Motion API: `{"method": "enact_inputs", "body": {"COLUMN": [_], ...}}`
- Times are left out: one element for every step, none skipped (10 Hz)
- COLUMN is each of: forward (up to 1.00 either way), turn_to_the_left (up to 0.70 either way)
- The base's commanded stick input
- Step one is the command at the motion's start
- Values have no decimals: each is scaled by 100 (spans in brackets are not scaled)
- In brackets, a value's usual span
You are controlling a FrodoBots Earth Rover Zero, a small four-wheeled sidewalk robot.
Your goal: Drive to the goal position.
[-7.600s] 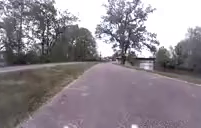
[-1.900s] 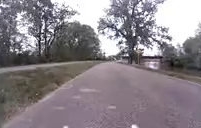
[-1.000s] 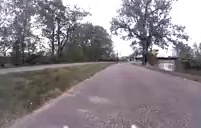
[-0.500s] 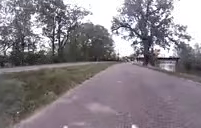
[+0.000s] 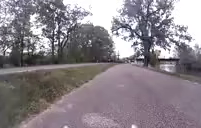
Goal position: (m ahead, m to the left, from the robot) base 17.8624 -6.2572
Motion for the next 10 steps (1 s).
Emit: {"method": "enact_inputs", "body": {"forward": [100,100,100,100,100,100,100,100,100,100], "turn_to_the_left": [0,0,0,0,0,0,0,0,0,0]}}
